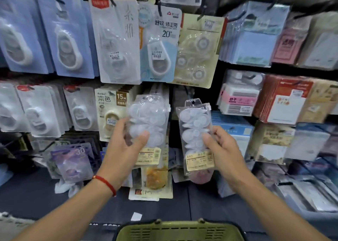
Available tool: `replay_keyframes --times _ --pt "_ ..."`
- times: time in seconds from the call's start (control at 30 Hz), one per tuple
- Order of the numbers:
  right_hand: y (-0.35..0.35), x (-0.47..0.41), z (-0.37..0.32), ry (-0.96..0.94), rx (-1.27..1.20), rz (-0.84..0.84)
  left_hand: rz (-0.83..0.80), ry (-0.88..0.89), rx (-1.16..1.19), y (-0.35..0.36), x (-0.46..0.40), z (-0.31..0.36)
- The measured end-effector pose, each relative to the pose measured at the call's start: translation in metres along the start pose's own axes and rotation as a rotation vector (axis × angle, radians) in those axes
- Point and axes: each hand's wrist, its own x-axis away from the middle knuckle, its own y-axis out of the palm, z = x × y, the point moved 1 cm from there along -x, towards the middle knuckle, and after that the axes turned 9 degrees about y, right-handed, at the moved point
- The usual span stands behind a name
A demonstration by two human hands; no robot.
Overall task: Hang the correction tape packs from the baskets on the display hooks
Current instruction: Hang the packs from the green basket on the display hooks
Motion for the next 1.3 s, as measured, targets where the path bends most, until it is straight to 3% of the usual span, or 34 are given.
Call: replay_keyframes --times 0.2,0.47,0.7,0.83,0.97,1.03,1.13,1.3 --pt "0.009 -0.003 -0.002 0.014 -0.027 0.137 0.121 -0.059 0.062 0.007 -0.004 0.000" --pt "0.017 0.000 -0.007 0.019 -0.034 0.179 0.177 -0.082 0.228 0.003 -0.008 0.009" --pt "0.024 -0.001 -0.017 0.049 -0.031 0.217 0.175 -0.069 0.222 0.000 -0.006 0.013" --pt "0.023 -0.004 -0.015 0.051 0.124 0.232 0.178 -0.069 0.225 -0.001 -0.005 0.012" --pt "0.023 0.000 -0.015 -0.150 0.579 0.325 0.162 -0.107 0.228 0.004 -0.003 0.008" --pt "0.031 0.006 -0.015 -0.186 0.481 0.233 0.128 -0.148 0.236 0.010 -0.001 0.007" --pt "0.049 0.016 -0.011 -0.034 0.255 0.018 0.096 -0.191 0.234 0.023 0.004 0.006" --pt "0.055 0.016 -0.005 0.021 0.137 0.004 0.082 -0.222 0.226 0.039 0.009 0.006"
